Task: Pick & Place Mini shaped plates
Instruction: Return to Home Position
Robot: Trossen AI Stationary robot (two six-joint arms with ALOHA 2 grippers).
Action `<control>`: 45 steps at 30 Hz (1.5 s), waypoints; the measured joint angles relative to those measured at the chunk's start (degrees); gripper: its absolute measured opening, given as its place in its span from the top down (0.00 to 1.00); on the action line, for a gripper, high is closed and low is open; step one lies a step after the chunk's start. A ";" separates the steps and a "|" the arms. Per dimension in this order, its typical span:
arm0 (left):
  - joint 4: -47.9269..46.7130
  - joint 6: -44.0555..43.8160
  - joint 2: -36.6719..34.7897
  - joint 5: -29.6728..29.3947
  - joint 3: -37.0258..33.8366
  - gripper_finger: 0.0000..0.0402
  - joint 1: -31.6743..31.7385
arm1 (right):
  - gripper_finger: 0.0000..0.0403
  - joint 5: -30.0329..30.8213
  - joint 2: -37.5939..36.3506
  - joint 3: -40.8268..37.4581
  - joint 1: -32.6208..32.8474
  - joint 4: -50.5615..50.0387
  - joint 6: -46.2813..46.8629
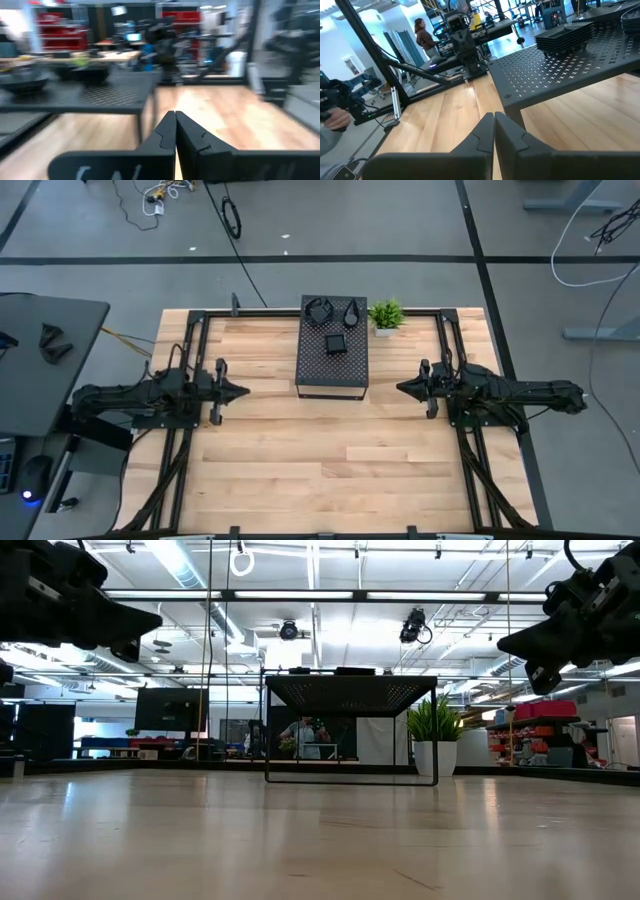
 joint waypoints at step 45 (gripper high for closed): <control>1.18 -1.60 1.60 1.37 -0.07 0.92 0.00 | 0.96 0.15 -4.81 0.09 4.70 -0.22 -16.49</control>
